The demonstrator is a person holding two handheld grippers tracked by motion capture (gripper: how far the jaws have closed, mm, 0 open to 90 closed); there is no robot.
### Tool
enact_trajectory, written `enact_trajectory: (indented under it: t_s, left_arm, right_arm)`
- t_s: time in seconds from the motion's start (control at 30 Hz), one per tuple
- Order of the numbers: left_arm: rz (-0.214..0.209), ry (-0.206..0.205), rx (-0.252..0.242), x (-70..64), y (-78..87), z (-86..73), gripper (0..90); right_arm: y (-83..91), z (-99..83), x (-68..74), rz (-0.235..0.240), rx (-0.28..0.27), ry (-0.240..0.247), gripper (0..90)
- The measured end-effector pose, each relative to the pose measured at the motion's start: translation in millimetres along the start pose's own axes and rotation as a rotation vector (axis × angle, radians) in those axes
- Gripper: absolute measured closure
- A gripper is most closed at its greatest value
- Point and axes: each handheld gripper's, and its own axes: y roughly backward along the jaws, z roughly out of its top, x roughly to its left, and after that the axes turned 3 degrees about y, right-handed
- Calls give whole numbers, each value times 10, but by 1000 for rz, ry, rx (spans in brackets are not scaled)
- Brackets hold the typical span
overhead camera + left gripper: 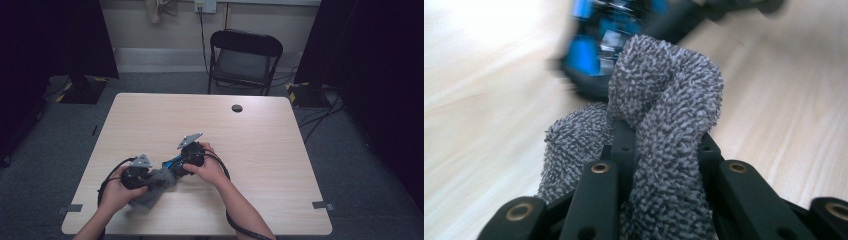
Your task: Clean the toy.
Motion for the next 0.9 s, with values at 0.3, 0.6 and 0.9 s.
enact_trajectory:
  t_s: [0.3,0.6,0.9]
  left_arm:
    - [208,119,19,357,-35,46,720]
    - [129,82,65,108,-225,119,718]
    - [59,69,83,-41,-223,80,721]
  right_arm:
    - [1,11,-2,2,12,2,103]
    - [1,4,-5,-1,5,6,103]
    - [1,8,3,-2,10,0,102]
